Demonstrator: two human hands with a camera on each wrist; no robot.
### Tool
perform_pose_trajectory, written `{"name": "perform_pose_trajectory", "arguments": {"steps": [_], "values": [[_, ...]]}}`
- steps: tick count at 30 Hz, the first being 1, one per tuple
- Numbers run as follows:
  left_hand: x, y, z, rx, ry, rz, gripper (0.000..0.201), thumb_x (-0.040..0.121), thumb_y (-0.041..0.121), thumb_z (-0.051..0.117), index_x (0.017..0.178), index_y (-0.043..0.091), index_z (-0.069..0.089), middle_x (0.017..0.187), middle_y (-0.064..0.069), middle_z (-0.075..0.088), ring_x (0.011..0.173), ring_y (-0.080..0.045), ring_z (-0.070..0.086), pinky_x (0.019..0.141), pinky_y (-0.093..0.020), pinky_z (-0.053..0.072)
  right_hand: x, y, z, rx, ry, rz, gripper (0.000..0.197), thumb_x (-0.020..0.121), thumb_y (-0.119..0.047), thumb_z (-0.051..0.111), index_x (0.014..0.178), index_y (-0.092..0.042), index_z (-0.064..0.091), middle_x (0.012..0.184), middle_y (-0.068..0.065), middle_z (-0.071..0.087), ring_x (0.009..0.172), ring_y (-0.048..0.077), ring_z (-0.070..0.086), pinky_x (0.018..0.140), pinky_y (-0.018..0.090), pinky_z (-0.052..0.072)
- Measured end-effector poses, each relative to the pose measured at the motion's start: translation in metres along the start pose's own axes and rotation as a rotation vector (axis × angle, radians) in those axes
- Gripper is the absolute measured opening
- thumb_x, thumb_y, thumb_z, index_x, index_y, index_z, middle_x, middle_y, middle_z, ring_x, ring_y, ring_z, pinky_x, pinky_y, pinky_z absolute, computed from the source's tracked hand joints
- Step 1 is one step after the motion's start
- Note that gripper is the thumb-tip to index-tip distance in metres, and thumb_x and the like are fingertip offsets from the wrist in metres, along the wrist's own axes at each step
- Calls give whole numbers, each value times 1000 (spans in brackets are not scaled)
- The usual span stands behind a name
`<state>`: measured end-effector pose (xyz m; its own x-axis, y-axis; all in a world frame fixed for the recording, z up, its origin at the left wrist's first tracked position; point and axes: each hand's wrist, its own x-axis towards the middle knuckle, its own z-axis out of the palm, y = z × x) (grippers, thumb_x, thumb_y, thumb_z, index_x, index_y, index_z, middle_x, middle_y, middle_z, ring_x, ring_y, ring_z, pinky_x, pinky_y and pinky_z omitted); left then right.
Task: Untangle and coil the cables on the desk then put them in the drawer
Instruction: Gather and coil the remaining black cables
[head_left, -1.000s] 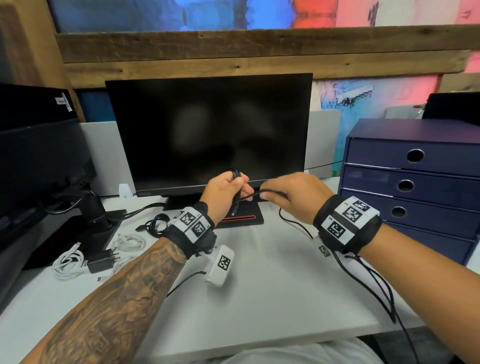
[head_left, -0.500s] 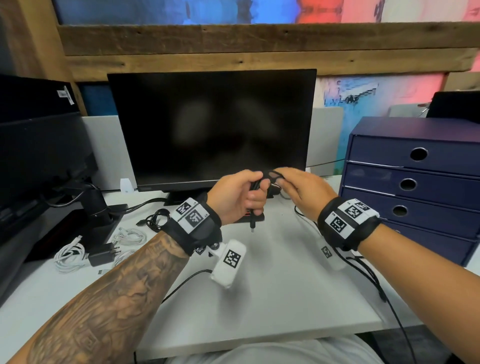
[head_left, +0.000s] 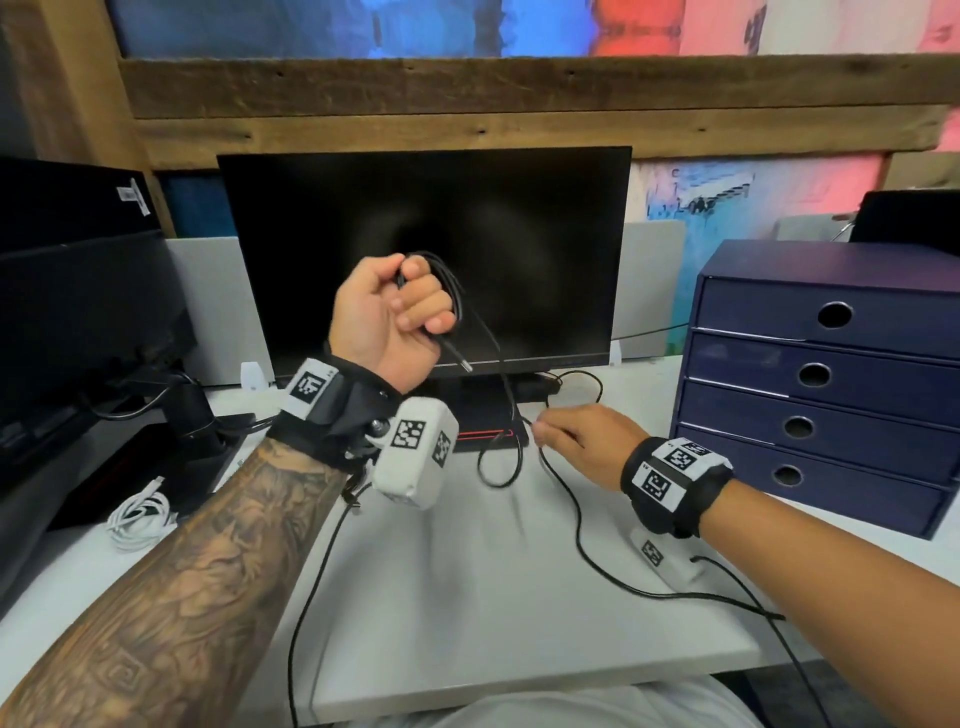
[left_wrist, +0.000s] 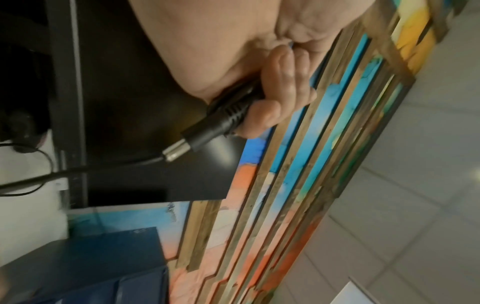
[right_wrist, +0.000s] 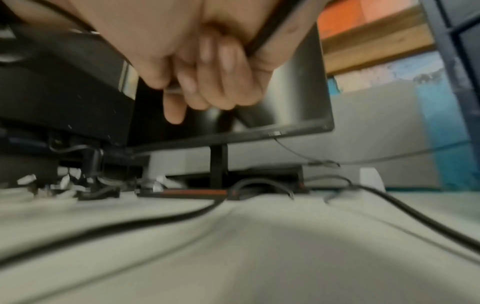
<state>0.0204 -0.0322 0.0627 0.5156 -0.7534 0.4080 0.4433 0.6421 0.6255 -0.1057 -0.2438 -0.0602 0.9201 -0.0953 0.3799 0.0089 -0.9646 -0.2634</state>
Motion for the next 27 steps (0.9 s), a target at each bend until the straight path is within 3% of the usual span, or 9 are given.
{"name": "perform_pose_trajectory", "arguments": {"steps": [4, 9, 12, 15, 18, 19, 21, 24, 27], "values": [[2, 33, -6, -26, 52, 168, 33, 98, 22, 31, 69, 15, 46, 47, 10, 26, 39, -7, 23, 47, -23, 30, 2, 4, -2, -213, -278, 194, 33, 105, -43, 36, 93, -28, 63, 100, -2, 59, 89, 17, 55, 75, 29, 38], [3, 25, -5, 51, 84, 130, 33, 98, 23, 31, 68, 16, 45, 45, 10, 26, 38, -7, 22, 47, -23, 29, 6, -3, -1, -295, -274, 232, 36, 105, -41, 37, 107, -23, 68, 108, 1, 65, 97, 21, 59, 80, 30, 40], [2, 4, -2, 115, 78, 40, 33, 97, 24, 31, 69, 16, 45, 44, 11, 26, 37, -7, 23, 46, -22, 28, 9, -10, -3, -55, -90, 203, 35, 104, -26, 46, 137, -26, 58, 139, -3, 56, 127, 19, 52, 106, 33, 43], [2, -13, -3, 158, 76, -11, 32, 97, 25, 32, 69, 17, 46, 44, 11, 27, 37, -6, 24, 46, -23, 29, 15, -29, -13, 497, 96, 181, 34, 106, -19, 38, 132, -28, 58, 134, -4, 62, 126, 11, 56, 116, 40, 38], [4, -18, -6, 165, 104, 7, 31, 98, 25, 32, 70, 16, 45, 45, 11, 27, 38, -6, 24, 47, -23, 30, 14, -60, -30, 993, -56, 221, 52, 106, -49, 21, 118, -22, 64, 111, 5, 75, 113, 17, 67, 111, 37, 42], [5, -17, -7, 163, 121, 31, 31, 98, 24, 32, 71, 16, 45, 45, 11, 28, 38, -6, 24, 47, -23, 31, 13, -68, -32, 1021, -128, 217, 60, 105, -51, 19, 119, -15, 65, 106, 8, 75, 112, 20, 68, 109, 35, 43], [8, -13, -11, 159, 169, 93, 32, 99, 23, 31, 71, 15, 45, 46, 10, 28, 39, -7, 25, 48, -23, 32, 9, -77, -28, 1009, -178, 159, 50, 109, -36, 29, 122, -2, 64, 92, 9, 73, 100, 21, 71, 99, 29, 49], [11, -3, -22, 137, 269, 186, 32, 99, 22, 31, 71, 14, 46, 47, 9, 28, 39, -8, 25, 50, -25, 31, 2, -76, -18, 940, -81, 17, 29, 103, -35, 47, 120, -20, 65, 73, -2, 55, 65, 14, 57, 72, 28, 54], [14, 7, -36, 109, 358, 236, 32, 99, 22, 31, 71, 15, 45, 48, 9, 28, 39, -8, 24, 50, -25, 30, 0, -71, -13, 779, 73, 15, 17, 103, -40, 47, 101, -28, 59, 67, -7, 41, 59, 14, 39, 54, 30, 42]]}}
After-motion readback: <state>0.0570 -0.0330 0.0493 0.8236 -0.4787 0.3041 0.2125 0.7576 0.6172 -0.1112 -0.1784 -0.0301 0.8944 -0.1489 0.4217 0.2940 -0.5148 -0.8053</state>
